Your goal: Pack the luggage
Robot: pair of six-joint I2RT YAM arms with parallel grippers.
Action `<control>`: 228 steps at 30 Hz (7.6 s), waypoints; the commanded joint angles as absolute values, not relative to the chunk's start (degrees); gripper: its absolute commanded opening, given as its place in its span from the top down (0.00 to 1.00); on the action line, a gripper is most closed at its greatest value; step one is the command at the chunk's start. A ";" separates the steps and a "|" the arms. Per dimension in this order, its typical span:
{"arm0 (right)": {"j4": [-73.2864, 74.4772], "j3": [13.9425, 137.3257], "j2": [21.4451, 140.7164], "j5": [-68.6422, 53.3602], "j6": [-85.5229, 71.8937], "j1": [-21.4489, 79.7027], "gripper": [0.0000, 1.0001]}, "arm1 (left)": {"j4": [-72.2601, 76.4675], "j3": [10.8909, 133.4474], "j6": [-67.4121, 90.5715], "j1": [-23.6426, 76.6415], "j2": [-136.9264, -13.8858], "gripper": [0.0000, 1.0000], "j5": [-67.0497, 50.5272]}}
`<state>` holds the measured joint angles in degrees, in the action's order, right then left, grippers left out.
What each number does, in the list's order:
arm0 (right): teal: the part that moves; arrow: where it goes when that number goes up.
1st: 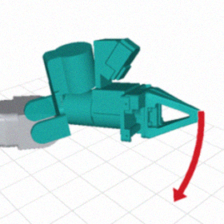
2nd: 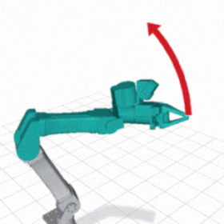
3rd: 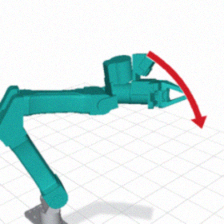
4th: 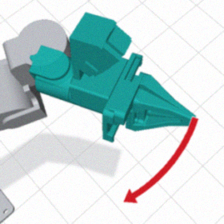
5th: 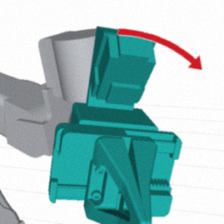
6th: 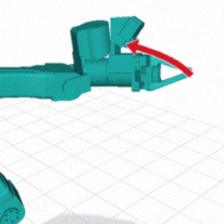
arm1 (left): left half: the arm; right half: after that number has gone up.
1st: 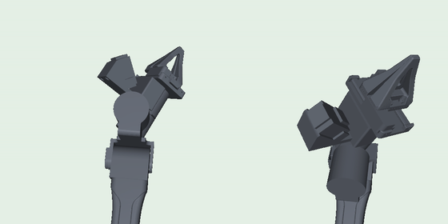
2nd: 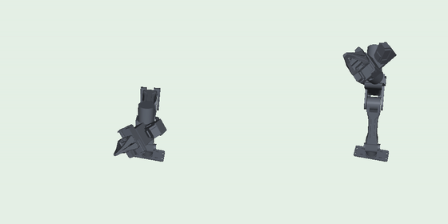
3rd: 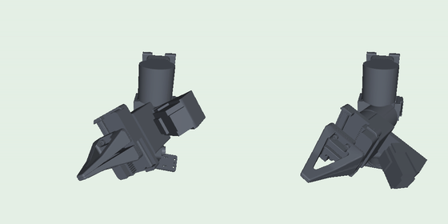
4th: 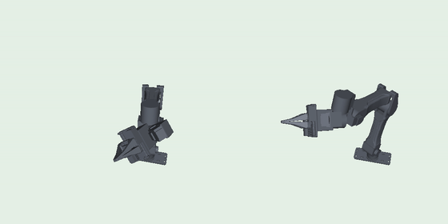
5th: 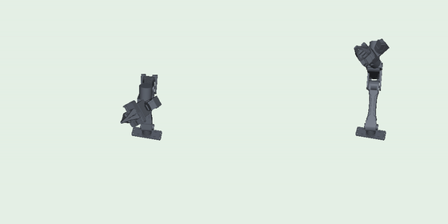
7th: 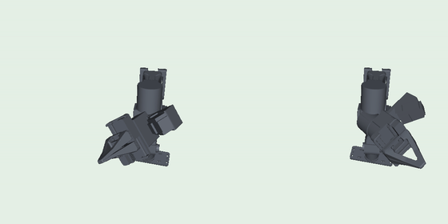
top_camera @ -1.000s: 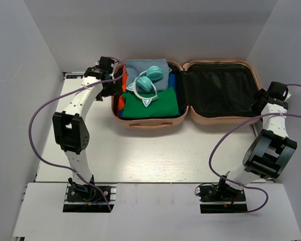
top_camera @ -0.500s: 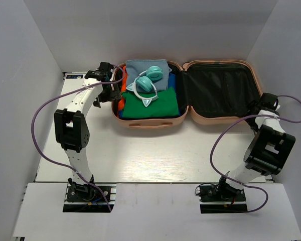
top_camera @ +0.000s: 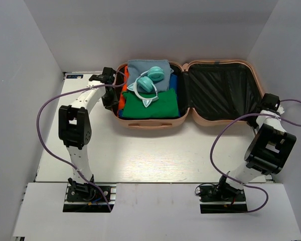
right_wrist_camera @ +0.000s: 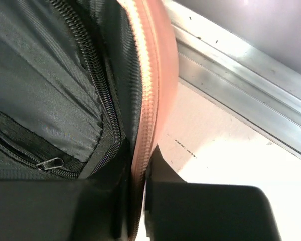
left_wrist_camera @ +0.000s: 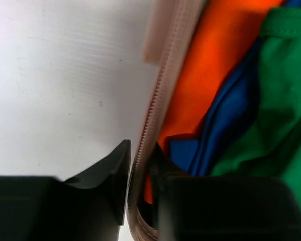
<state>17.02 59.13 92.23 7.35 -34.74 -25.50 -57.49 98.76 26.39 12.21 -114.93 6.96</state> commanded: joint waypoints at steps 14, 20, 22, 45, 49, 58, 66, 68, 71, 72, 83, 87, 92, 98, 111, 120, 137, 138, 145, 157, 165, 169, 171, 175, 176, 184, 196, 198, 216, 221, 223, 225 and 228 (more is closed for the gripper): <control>22.75 76.63 73.14 -6.93 -0.62 -10.73 1.00 | -50.46 86.76 27.86 18.54 -104.25 1.00 3.43; 26.80 80.23 67.50 -13.25 8.60 -1.69 1.00 | -46.94 78.23 28.92 22.85 -97.83 1.00 3.87; 29.51 81.29 67.32 -15.02 12.21 -0.18 1.00 | -45.89 76.74 29.27 24.25 -96.77 1.00 3.87; 36.55 85.86 76.01 36.20 -5.62 18.91 0.37 | -48.16 73.21 32.70 26.54 -92.19 1.00 9.58; 40.34 87.36 81.29 32.11 -12.72 9.86 0.10 | -48.43 73.92 32.08 26.28 -93.25 1.00 9.58; 34.37 78.66 86.30 22.25 -21.70 -14.40 0.10 | -49.92 77.25 29.97 26.02 -96.06 1.00 9.23; 19.07 72.51 94.13 15.38 -30.41 -21.71 0.10 | -50.36 78.13 27.86 26.02 -96.77 1.00 9.93; 18.46 72.42 96.05 18.10 -31.81 -22.41 0.10 | -50.27 78.13 27.77 26.10 -96.77 1.00 10.19; 18.39 67.97 96.59 21.53 -32.96 -23.11 0.10 | -50.36 77.70 27.95 26.10 -96.94 1.00 10.63; 17.33 67.07 96.85 21.36 -33.22 -23.38 0.10 | -50.36 77.43 27.95 26.10 -96.86 1.00 10.55; 25.91 81.01 97.21 19.95 -26.29 -24.26 0.10 | -50.45 77.78 28.12 26.10 -97.73 1.00 10.99; 32.77 86.31 96.59 22.83 -24.70 -24.43 0.10 | -49.57 77.52 28.21 26.10 -98.17 1.00 10.37; 33.66 80.43 94.65 25.22 -26.88 -25.75 0.10 | -50.01 77.96 27.25 26.02 -98.44 1.00 10.55; 33.41 76.03 98.07 23.38 -31.38 -27.51 0.10 | -50.54 78.75 26.90 25.84 -99.23 1.00 10.37; 23.82 71.82 104.59 23.82 -39.88 -27.77 0.22 | -51.07 80.59 27.69 25.84 -100.90 1.00 10.63; 24.18 70.48 101.53 21.28 -40.38 -26.81 1.00 | -51.86 82.00 27.42 25.84 -101.07 1.00 11.25; -2.30 63.89 69.79 3.79 -0.26 -1.17 1.00 | -47.29 77.70 28.12 25.93 -99.14 1.00 7.21; -1.07 64.59 69.87 2.74 2.52 -0.19 1.00 | -47.11 77.52 28.21 25.93 -98.71 1.00 7.12; 4.30 66.27 68.99 -4.30 8.43 20.46 1.00 | -45.79 74.97 29.00 25.93 -96.94 1.00 7.21; 12.46 71.09 75.14 8.32 5.64 42.72 1.00 | -42.62 72.42 29.27 25.75 -94.66 1.00 5.80; 26.43 80.06 80.24 31.10 -4.38 35.80 1.00 | -45.08 73.04 29.18 24.17 -95.62 1.00 7.20; 32.07 82.70 83.49 27.78 -7.55 25.16 1.00 | -48.25 74.79 30.49 22.51 -98.43 1.00 9.31; 32.34 83.58 83.93 26.55 -6.60 18.21 0.82 | -52.62 77.86 31.20 21.45 -100.71 1.00 10.97; 34.01 85.34 86.65 20.76 -2.91 6.19 0.48 | -60.11 83.49 33.40 16.98 -106.25 1.00 15.89; 34.36 85.69 87.88 19.96 -3.07 2.93 0.39 | -61.25 84.28 33.92 15.74 -106.69 1.00 16.34; 34.90 90.61 97.73 6.42 3.33 -13.44 0.14 | -65.48 85.43 35.16 6.87 -108.63 1.00 22.05; 31.82 90.27 103.71 -2.38 12.13 -21.88 0.12 | -72.33 86.40 34.37 -2.55 -108.46 1.00 29.53; 31.82 90.00 103.80 -3.34 14.06 -21.97 0.12 | -72.42 86.22 33.40 -3.60 -107.49 1.00 30.67; 46.75 95.97 120.05 -20.48 16.09 -22.59 0.24 | -68.73 82.89 33.49 -3.96 -103.01 1.00 26.02; 49.83 100.02 122.62 -20.66 14.07 -22.59 1.00 | -66.45 81.65 32.61 -2.73 -101.25 1.00 25.05; 47.21 99.93 119.46 -20.04 12.32 -22.24 1.00 | -66.36 81.30 32.26 -1.94 -100.64 1.00 25.05; 44.31 100.19 114.21 -17.41 10.55 -21.89 1.00 | -65.48 80.77 31.82 -0.19 -100.28 1.00 24.79; 42.80 102.21 107.27 -18.09 9.93 -20.48 1.00 | -63.55 79.02 31.29 2.97 -98.71 1.00 24.26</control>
